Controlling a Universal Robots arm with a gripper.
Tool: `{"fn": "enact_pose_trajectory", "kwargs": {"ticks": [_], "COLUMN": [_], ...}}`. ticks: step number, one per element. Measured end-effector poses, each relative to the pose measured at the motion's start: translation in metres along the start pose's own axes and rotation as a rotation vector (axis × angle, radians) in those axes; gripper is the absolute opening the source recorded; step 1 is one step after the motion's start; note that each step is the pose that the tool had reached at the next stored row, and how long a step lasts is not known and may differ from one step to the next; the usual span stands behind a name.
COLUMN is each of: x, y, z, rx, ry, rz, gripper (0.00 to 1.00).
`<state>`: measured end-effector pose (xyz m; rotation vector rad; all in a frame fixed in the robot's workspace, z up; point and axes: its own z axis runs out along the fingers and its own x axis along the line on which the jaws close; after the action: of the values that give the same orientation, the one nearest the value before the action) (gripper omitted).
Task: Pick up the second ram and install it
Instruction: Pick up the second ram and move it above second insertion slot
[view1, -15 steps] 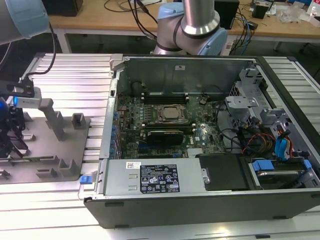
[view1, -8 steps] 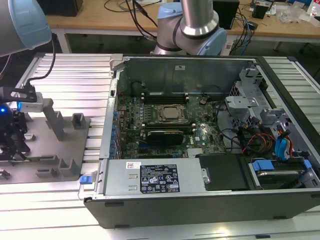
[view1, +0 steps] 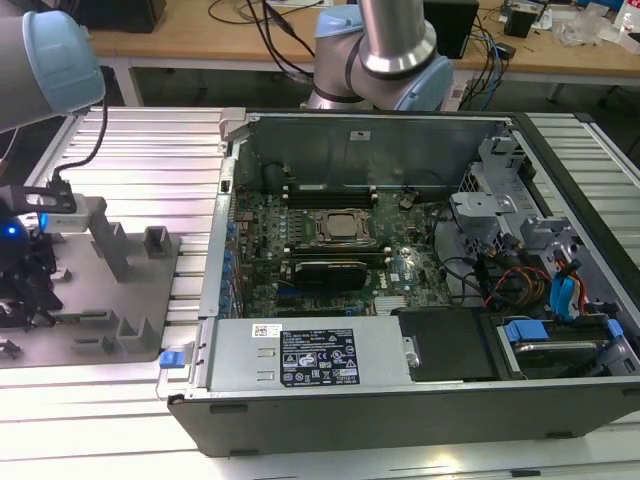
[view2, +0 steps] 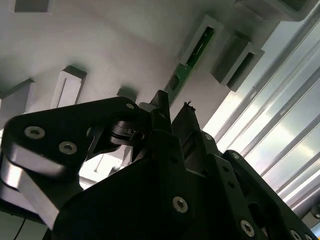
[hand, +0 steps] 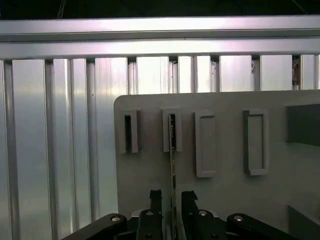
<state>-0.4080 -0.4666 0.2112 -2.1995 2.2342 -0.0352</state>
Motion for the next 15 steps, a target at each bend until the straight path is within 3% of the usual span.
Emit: {"fn": "enact_pose_trajectory", "kwargs": {"ticks": [3,10,11,15], "x": [-0.0001,-0.0001,-0.0001,-0.0001], "y": [0.0006,0.0005,0.0005,0.0005], "z": [0.0113,0.0116,0.0117,0.0118], "rx": [-0.0001,0.0000,0.0000,0.0000], "ry": [-0.0005,-0.0006,-0.0006,-0.0006], "rz": [0.000,0.000,0.000,0.000], "gripper": [0.30,0.29,0.16,0.14]}}
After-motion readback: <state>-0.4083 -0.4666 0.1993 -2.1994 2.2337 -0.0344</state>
